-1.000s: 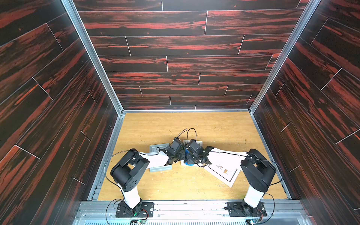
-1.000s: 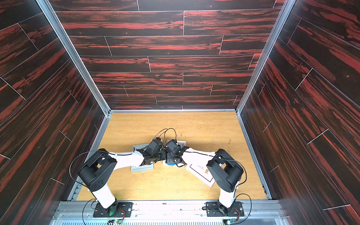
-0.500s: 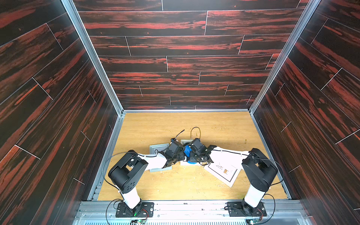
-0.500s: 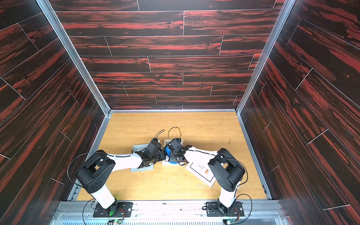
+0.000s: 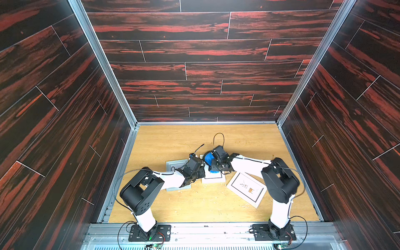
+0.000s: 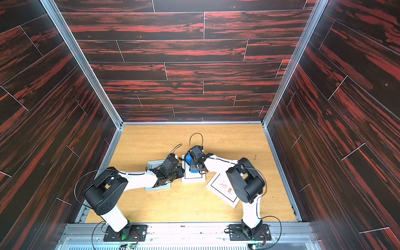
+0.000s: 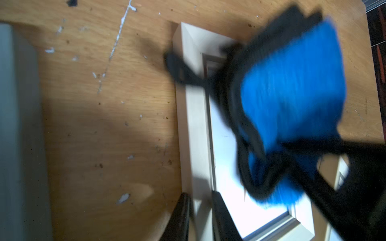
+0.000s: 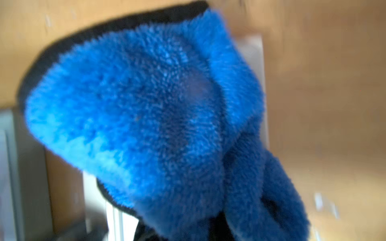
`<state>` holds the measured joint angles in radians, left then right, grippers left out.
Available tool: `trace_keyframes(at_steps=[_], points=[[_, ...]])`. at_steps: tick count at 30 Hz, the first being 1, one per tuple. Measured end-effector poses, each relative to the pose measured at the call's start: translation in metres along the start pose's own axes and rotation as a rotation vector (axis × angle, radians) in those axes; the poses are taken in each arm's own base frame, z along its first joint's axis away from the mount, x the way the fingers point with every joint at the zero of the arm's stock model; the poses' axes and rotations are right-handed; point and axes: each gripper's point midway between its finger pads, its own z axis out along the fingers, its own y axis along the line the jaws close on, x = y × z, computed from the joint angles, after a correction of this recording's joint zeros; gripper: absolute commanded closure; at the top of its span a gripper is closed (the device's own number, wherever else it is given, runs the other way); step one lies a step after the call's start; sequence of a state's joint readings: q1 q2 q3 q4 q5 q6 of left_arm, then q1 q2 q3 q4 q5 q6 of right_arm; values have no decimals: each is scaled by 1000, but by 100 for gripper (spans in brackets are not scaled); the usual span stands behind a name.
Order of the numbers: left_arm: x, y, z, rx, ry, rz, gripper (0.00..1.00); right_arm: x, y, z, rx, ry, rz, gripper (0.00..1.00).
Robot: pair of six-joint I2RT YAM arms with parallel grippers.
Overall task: Wipe the picture frame with a cloth
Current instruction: Wipe the dirt from the picture frame.
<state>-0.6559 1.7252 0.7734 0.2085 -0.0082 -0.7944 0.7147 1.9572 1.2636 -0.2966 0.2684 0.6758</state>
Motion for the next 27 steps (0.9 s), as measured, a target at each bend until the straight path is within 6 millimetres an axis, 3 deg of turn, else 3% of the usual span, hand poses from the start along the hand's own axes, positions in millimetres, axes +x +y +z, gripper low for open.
trace_keyframes(at_steps=[3, 8, 13, 15, 17, 21, 23, 27], points=[[-1, 1, -1, 4, -6, -5, 84, -9, 8, 7, -25, -10, -1, 100], [-1, 1, -2, 11, -12, -14, 84, -8, 22, 9, -32, -8, -34, 100], [-1, 1, -2, 17, -17, -15, 84, -20, -7, 10, -29, -12, 11, 100], [-1, 0, -2, 26, -20, -18, 84, -24, -7, 10, -50, -6, 18, 100], [-1, -1, -2, 27, -20, -21, 84, -23, 1, 12, -55, -1, 4, 100], [0, 0, -2, 26, -19, -26, 84, -24, 34, 19, -82, -4, -38, 100], [0, 1, -3, 26, -19, -28, 84, -23, 39, 20, -83, -10, -48, 100], [0, 1, -3, 26, -19, -29, 84, -28, 18, 19, -60, -23, -18, 100]])
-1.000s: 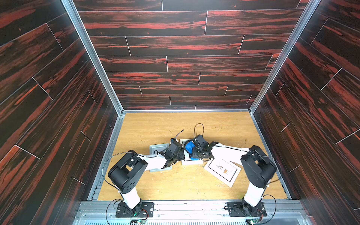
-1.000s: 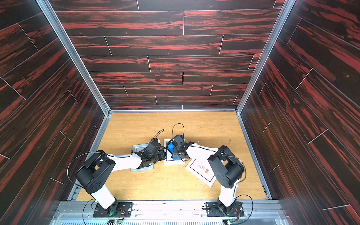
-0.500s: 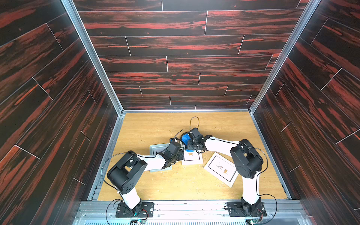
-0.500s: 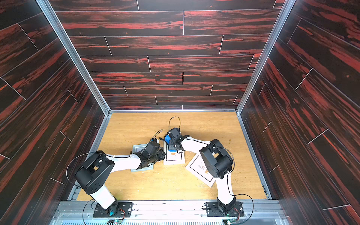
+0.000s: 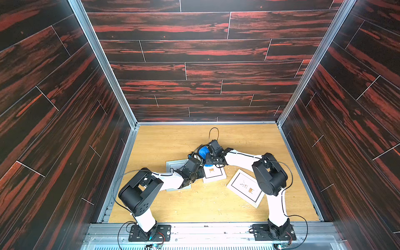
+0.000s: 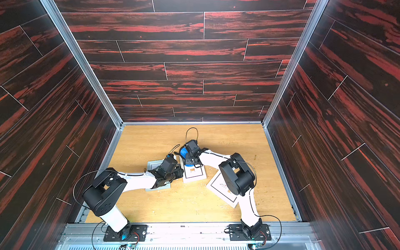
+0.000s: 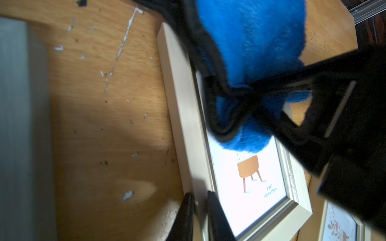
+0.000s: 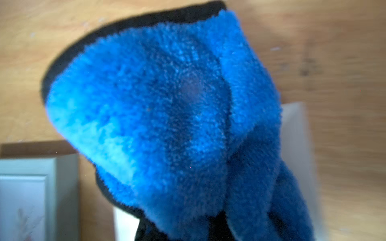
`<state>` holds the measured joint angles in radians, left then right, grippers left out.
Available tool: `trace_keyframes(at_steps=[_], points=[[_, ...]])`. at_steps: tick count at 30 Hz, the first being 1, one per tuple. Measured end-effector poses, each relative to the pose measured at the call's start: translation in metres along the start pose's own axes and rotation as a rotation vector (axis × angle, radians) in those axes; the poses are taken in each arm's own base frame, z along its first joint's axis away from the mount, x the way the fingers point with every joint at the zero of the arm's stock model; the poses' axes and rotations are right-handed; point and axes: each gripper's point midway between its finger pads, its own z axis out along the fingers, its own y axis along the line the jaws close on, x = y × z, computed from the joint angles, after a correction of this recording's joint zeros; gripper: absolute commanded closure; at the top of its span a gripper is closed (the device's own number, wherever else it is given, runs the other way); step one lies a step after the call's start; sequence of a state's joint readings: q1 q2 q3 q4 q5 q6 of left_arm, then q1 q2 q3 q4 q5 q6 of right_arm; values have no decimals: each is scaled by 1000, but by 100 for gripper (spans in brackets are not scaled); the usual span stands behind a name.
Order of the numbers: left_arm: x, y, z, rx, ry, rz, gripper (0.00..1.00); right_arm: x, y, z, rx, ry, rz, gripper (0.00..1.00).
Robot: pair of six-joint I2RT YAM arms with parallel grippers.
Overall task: Wipe the picture frame with a cloth
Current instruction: Wipe the dirt from the picture frame.
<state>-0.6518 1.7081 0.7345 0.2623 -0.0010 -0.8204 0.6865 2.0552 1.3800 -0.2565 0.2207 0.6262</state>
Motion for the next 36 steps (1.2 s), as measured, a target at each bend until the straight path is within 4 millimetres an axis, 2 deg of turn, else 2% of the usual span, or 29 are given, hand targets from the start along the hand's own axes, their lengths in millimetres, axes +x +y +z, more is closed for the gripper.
trace_keyframes(at_steps=[2, 4, 9, 11, 16, 19, 25, 32, 36], points=[[0, 0, 0, 1, -1, 0, 84, -3, -13, -2, 6, 2, 21, 100], [0, -1, 0, 2, -2, 0, 84, -2, -12, -2, -6, 8, 24, 100], [0, 0, 0, -1, 1, 0, 83, 4, 19, 2, -31, 11, -22, 100], [0, 0, 0, -1, 1, 0, 83, 5, 22, 2, -30, 10, -31, 100], [0, 0, 0, 0, 1, 0, 83, -8, 0, 4, -21, 9, 13, 100], [0, 0, 0, -1, 1, 0, 83, -8, -1, 4, -24, 13, 12, 100], [0, 0, 0, -1, 1, 0, 83, 8, 14, -2, -4, 13, -40, 100], [0, 0, 0, 0, 1, 0, 83, 54, -16, -34, 6, 73, -49, 100], [0, 0, 0, 0, 1, 0, 83, 55, -16, -34, 0, 77, -44, 100]])
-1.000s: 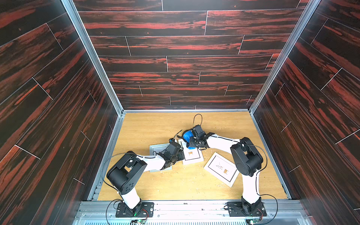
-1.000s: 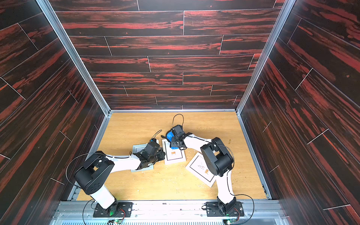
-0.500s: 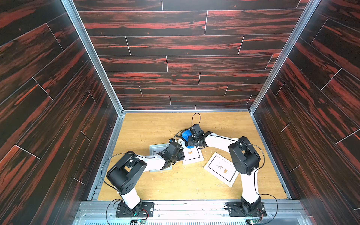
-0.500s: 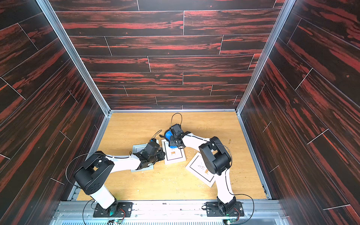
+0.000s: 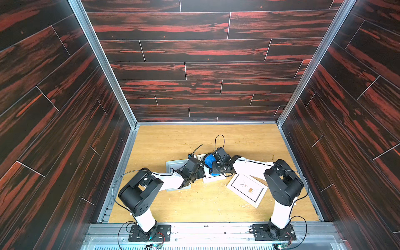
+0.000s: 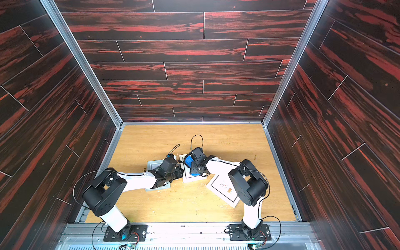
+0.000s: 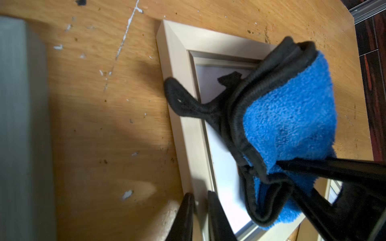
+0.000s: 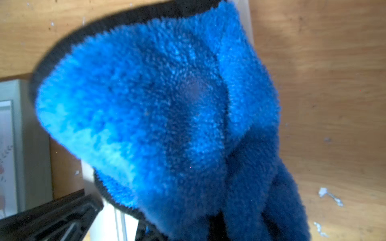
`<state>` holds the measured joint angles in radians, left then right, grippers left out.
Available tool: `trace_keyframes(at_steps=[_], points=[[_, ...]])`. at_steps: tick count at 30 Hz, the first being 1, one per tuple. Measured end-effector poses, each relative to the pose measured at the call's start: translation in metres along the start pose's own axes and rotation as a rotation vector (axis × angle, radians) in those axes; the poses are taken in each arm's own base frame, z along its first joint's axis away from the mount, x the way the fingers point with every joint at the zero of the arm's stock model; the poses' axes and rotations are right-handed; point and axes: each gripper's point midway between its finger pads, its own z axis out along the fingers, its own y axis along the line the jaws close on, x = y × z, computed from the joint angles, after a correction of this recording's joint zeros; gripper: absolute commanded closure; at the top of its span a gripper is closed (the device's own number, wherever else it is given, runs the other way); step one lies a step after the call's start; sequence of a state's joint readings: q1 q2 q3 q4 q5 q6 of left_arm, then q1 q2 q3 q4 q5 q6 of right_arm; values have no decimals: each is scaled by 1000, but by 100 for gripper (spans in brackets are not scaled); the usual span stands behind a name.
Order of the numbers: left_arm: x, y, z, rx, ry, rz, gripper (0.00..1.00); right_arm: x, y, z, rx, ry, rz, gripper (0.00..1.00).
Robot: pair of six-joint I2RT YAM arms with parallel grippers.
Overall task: Wipe the picture frame with a cloth
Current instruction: Wipe the dirt from the picture frame.
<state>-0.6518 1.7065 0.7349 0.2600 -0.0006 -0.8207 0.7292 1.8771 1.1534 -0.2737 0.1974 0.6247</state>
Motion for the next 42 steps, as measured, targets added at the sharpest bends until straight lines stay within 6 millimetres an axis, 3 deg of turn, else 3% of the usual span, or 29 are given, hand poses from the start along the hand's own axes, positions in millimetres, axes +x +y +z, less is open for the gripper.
trace_keyframes(at_steps=[7, 10, 14, 16, 19, 24, 27, 31, 33, 35, 42], points=[[0, 0, 0, 0, 0, -1, 82, -50, 3, 24, 12, -49, 36, 100], [0, 0, 0, 0, 0, -4, 82, -41, 0, 20, -4, -63, 34, 100], [0, 0, 0, 1, 0, -4, 82, -2, -7, 1, -25, -36, 21, 100], [0, 0, 0, 1, 0, -4, 82, 5, -6, -3, -26, -26, 17, 100], [1, 0, 0, 2, 0, -7, 82, -7, -2, 2, -15, -14, 23, 100], [1, 0, 0, 10, -7, -8, 82, -52, 13, 26, -27, -41, 39, 100], [1, 0, -1, 11, -9, -10, 82, -47, 14, 25, -46, -43, 37, 100], [1, 1, -1, 11, -8, -11, 82, -12, 17, 9, -75, -9, 16, 100], [1, 1, -1, 12, -10, -15, 82, -3, 20, 6, -80, 3, 6, 100], [1, 1, -1, 15, -12, -17, 82, -6, 24, 7, -77, 12, 1, 100], [1, 1, -1, 14, -12, -18, 82, -49, 52, 32, -90, -10, 1, 100]])
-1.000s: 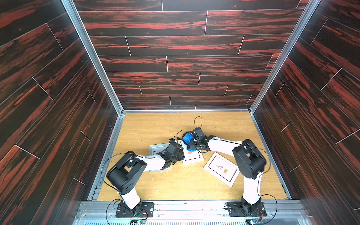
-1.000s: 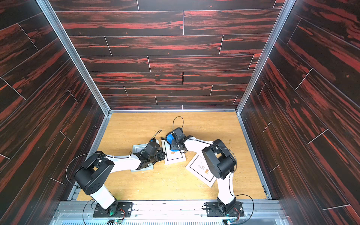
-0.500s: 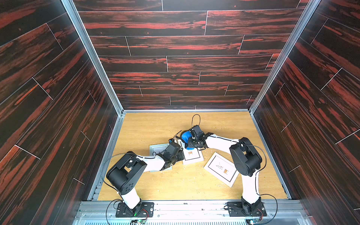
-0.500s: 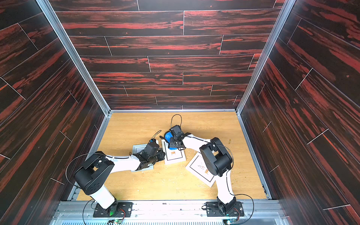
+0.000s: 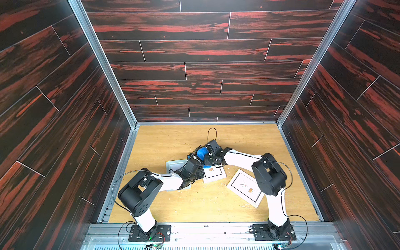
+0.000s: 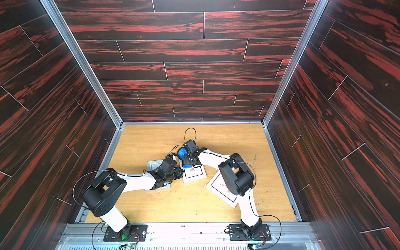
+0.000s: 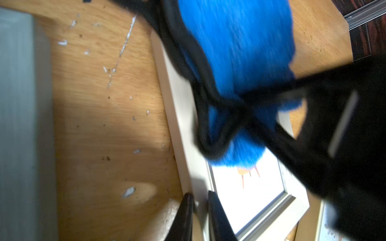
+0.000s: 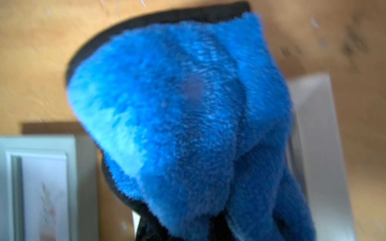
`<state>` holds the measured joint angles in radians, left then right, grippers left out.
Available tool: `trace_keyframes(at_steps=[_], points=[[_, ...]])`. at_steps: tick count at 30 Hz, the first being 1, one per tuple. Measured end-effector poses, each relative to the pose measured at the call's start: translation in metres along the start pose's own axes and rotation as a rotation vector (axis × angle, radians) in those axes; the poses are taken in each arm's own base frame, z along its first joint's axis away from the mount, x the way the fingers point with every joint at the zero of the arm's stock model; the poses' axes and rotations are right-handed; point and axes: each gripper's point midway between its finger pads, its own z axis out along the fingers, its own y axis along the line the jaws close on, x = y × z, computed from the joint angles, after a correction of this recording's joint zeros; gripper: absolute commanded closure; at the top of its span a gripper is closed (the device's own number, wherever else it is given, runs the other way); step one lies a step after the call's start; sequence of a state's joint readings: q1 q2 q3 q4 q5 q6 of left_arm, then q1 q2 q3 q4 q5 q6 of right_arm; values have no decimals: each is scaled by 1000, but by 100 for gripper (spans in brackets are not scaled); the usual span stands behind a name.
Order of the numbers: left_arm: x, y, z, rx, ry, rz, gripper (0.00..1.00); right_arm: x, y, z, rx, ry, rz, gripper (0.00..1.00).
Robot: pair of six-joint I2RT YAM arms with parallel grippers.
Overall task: Wipe the picture frame with a cloth
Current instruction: Wipe the dirt from the picture frame.
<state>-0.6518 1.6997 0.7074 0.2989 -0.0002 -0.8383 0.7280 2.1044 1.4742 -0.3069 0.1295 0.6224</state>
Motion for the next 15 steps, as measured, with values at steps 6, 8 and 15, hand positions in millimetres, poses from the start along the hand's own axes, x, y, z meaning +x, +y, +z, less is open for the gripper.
trace_keyframes(at_steps=[6, 8, 15], points=[[0, 0, 0, -1, -1, 0, 82, 30, -13, -18, 1, 21, -10, 100], [0, 0, 0, -1, 0, 0, 82, 46, -27, -31, 32, 36, -13, 100], [0, 0, 0, 0, -1, 0, 82, 68, -54, -56, 100, 58, -9, 100]])
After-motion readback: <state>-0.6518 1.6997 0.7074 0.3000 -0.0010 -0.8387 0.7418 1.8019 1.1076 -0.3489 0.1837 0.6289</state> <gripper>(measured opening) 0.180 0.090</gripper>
